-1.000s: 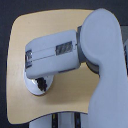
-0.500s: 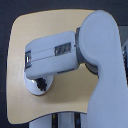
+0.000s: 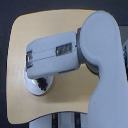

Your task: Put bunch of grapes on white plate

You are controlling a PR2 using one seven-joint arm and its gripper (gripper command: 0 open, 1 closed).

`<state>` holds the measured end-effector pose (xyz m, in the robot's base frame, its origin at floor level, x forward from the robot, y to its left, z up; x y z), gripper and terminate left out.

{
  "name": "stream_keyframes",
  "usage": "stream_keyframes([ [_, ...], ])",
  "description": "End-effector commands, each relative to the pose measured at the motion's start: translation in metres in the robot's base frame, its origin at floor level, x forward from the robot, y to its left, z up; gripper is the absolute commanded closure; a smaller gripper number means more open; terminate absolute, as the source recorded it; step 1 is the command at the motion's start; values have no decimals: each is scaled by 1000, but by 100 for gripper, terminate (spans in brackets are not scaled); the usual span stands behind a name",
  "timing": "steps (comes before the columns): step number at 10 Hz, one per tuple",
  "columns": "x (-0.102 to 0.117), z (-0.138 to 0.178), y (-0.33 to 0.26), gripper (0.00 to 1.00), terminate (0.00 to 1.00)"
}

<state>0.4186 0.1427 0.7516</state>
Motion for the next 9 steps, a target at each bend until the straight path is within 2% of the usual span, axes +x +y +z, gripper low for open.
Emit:
stream_keyframes([
  [1, 1, -7, 6, 100, 0],
  [7, 5, -3, 1, 100, 0],
  [8, 6, -3, 1, 0, 0],
  [9, 5, -2, 1, 0, 0],
])
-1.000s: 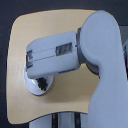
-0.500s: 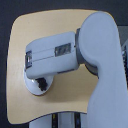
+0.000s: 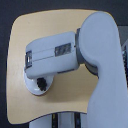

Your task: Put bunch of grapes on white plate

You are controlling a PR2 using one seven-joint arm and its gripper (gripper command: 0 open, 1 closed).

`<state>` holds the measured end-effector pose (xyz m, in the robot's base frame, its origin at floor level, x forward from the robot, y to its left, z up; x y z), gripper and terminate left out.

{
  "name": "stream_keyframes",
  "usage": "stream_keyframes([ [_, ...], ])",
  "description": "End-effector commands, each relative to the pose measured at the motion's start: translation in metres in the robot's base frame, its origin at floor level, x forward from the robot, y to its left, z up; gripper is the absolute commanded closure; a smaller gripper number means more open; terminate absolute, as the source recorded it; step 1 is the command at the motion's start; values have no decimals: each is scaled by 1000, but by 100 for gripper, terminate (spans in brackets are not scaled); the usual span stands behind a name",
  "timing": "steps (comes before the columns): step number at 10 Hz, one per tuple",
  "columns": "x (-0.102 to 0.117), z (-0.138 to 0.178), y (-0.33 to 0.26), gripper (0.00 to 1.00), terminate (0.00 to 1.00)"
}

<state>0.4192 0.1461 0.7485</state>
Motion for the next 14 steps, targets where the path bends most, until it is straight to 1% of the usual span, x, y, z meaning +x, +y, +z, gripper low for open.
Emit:
stream_keyframes([
  [1, 5, 2, -3, 0, 0],
  [4, 9, 8, -5, 0, 0],
  [6, 8, 21, 0, 0, 0],
  [7, 15, 39, 1, 0, 0],
  [8, 30, 54, 5, 0, 0],
  [10, 42, 79, 3, 0, 0],
  [11, 44, 88, -5, 0, 0],
  [14, 63, 138, -21, 0, 0],
])
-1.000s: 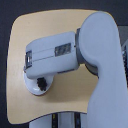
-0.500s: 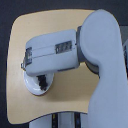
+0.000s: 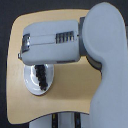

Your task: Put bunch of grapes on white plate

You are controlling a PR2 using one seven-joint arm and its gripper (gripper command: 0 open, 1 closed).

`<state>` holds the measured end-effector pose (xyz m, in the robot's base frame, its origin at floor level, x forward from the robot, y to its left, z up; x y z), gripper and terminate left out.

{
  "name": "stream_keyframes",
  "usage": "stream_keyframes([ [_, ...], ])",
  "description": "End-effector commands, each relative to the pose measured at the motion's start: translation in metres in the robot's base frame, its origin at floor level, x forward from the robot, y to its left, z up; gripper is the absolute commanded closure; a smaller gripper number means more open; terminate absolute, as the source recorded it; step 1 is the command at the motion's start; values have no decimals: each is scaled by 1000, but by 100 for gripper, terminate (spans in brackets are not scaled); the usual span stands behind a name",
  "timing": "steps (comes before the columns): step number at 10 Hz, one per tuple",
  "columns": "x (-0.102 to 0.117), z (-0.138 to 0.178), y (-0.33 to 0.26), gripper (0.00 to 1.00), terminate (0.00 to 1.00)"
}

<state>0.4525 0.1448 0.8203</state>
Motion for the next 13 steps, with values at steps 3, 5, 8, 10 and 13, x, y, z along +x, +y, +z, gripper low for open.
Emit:
stream_keyframes([
  [3, 41, 102, -42, 0, 0],
  [5, 50, 115, -65, 0, 0],
  [8, 38, 121, -144, 0, 0],
  [10, 29, 129, -208, 0, 0],
  [13, 16, 135, -284, 0, 0],
])
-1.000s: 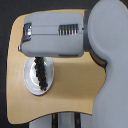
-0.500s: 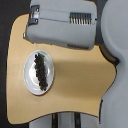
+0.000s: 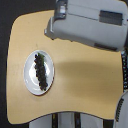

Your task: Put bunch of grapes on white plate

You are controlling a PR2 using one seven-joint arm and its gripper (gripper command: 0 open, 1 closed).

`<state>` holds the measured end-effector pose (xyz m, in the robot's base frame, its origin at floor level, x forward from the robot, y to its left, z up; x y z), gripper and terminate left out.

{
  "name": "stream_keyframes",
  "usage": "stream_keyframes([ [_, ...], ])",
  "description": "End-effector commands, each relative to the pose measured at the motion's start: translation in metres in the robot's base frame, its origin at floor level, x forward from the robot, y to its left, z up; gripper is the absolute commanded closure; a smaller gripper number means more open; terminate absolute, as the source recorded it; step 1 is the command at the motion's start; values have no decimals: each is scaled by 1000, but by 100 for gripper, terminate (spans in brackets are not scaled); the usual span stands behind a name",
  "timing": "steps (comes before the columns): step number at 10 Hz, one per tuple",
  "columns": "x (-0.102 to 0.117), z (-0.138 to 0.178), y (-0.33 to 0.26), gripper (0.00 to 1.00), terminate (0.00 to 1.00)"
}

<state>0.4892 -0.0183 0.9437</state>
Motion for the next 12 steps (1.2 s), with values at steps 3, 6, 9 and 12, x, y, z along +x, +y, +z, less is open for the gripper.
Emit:
stream_keyframes([
  [3, -32, 9, -183, 0, 0],
  [6, -32, 3, -233, 0, 0],
  [9, -28, 1, -254, 0, 0],
  [12, -22, -5, -268, 0, 100],
])
